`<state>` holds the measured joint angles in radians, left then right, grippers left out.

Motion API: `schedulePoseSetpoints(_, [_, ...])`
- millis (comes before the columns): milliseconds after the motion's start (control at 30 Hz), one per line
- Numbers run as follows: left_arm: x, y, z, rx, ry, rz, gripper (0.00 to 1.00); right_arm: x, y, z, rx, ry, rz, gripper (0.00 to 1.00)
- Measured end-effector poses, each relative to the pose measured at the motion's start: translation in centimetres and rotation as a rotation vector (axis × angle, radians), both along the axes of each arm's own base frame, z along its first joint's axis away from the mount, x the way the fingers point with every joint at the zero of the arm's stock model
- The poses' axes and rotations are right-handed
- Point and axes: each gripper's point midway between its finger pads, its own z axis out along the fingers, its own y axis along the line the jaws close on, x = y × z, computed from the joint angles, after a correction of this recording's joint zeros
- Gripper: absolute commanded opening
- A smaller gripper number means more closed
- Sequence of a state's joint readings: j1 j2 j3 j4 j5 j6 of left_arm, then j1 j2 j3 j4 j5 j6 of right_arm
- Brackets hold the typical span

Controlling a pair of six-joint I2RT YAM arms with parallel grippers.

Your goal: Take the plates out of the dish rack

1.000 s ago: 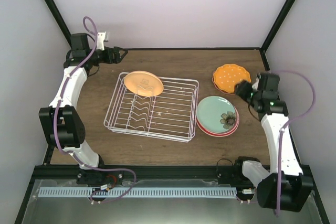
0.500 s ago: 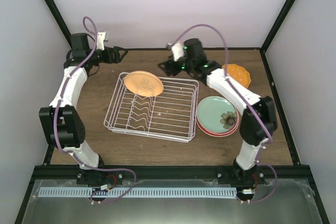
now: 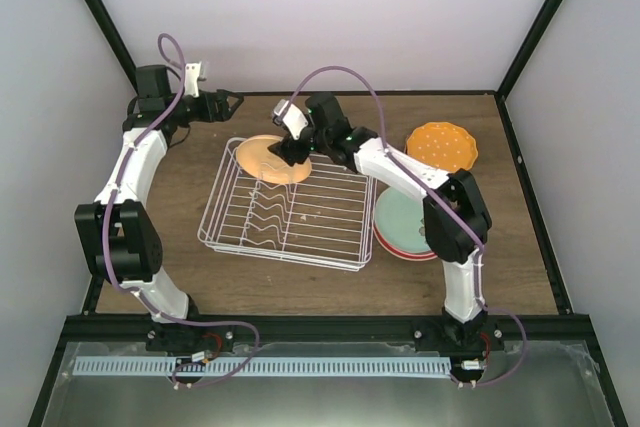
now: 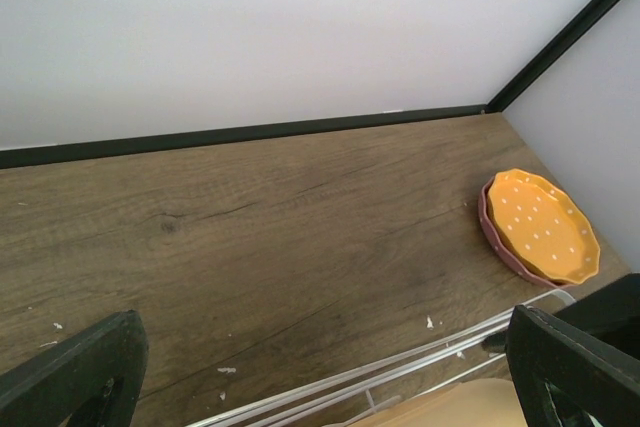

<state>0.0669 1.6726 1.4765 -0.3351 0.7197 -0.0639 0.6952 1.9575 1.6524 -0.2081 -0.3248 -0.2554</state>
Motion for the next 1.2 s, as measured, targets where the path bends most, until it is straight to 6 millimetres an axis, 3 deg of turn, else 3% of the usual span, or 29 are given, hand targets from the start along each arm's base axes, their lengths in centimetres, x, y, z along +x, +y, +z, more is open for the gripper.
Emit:
schedulePoseSetpoints(133, [0.0,0.0,0.0,-0.005,0.001,0.002,1.00,1.2,0.1,-1.8,-0.065,-0.057,-0.029,0.65])
schedulePoseSetpoints(167, [0.0,0.0,0.1,-0.005,0.001,0.003,1.00,1.3,0.3,-2.2,-0.080,-0.075,-0.031,0.56])
schedulePoseSetpoints(267, [0.0,0.0,0.1,-0.006,0.001,0.003,1.00,1.4,0.9,-3.0,-0.121,-0.122,-0.035,0.15])
schedulePoseSetpoints(333, [0.0,0.0,0.0,-0.006,0.002,0.003,1.00,1.2,1.3,-3.0,-0.136,-0.156,-0.037,0.02])
schedulePoseSetpoints(400, [0.0,0.0,0.0,-0.007,0.003,0.003,1.00,2.1,1.3,-2.2,-0.167,-0.253,-0.049,0.01])
schedulePoseSetpoints(1100, [0.6,0.3,0.9,-0.046,-0.014,0.031,1.00,2.1,1.7,-0.7,-0.160,-0.373,-0.075,0.01])
schedulePoseSetpoints(1200, [0.7,0.6,1.0,-0.057,-0.010,0.043,1.00,2.0,1.4,1.1,-0.144,-0.401,-0.079,0.01])
